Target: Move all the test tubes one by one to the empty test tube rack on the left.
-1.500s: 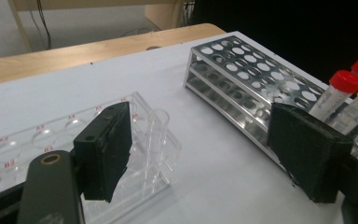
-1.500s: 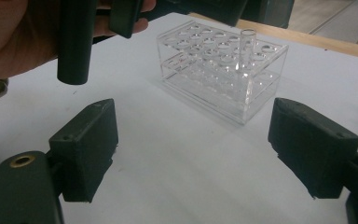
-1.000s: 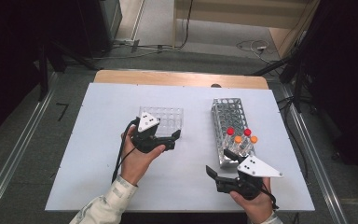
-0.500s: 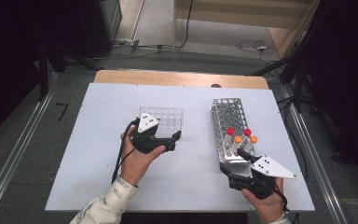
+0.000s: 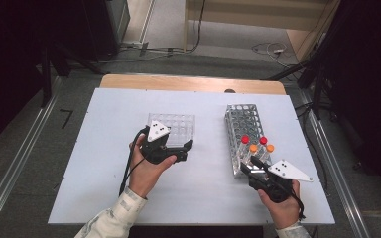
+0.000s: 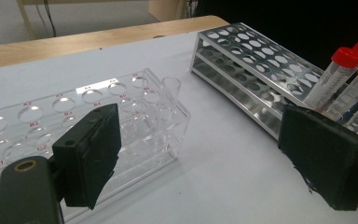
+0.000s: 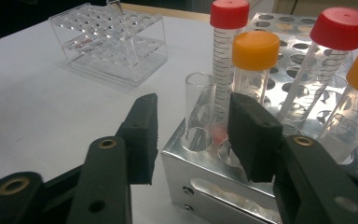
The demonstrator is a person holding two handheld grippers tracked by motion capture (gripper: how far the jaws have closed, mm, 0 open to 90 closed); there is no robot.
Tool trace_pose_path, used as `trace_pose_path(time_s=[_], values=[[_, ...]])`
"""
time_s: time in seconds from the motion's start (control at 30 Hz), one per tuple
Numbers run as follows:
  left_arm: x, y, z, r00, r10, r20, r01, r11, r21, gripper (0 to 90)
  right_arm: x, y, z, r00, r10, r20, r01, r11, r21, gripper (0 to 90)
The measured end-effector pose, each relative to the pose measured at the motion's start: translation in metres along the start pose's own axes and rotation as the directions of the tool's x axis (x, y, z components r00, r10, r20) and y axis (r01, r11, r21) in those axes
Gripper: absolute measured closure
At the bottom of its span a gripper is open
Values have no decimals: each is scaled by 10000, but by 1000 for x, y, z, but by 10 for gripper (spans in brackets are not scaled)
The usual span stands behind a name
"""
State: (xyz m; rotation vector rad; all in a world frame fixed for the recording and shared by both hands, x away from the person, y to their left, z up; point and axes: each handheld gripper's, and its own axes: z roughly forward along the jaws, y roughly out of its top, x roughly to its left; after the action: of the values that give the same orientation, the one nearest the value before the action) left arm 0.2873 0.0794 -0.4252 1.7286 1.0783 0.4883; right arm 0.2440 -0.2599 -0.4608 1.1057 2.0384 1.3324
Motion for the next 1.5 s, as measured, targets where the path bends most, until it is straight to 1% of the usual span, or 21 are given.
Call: trace_pose_path(time_s=[0.1, 0.3, 0.5, 0.63, 0.8, 0.93, 1.03, 1.1, 1.23, 1.4, 1.5], values=[[0, 0, 0, 10000, 11, 0, -11, 10000, 20, 139, -1, 0, 3, 10000, 62, 0, -62, 10000, 46, 563], [0, -1, 1, 10000, 10, 26, -10, 10000, 45, 141, -2, -2, 7, 10000, -72, -2, 72, 9997, 217, 618], [0, -1, 1, 10000, 3, 42, -3, 10000, 72, 144, -3, -1, 9, 9999, -82, 96, 80, 9997, 211, 684], [-1, -2, 1, 10000, 20, 51, -21, 10000, 89, 146, -3, -1, 10, 9999, -111, 73, 109, 9997, 234, 719], [-1, -2, 2, 10000, 3, 86, -4, 10000, 96, 147, -3, 0, 10, 9999, -157, 65, 155, 9996, 251, 727], [-2, -2, 1, 9999, -6, 118, 5, 10000, 91, 147, -3, 1, 9, 9999, -96, 30, 96, 9998, 178, 729], [-3, -2, 1, 9999, 2, 146, -3, 10000, 69, 148, -3, 5, 5, 10000, -41, 0, 41, 10000, -9, 730], [-4, -2, 0, 9999, -1, 144, 0, 10000, 65, 149, -3, 7, 2, 10000, -89, 2, 89, 9999, -141, 730], [-4, -1, 0, 9998, -68, 186, 68, 10000, -4, 150, -2, 14, -6, 9999, -103, 75, 105, 9996, -258, 731], [-4, -1, -1, 9997, -95, 206, 96, 9999, -34, 151, -2, 21, -12, 9999, -97, 72, 100, 9991, -412, 732], [-5, 0, -2, 9997, -94, 231, 94, 9999, -33, 151, 0, 24, -17, 9998, -181, 27, 182, 9984, -542, 731]])
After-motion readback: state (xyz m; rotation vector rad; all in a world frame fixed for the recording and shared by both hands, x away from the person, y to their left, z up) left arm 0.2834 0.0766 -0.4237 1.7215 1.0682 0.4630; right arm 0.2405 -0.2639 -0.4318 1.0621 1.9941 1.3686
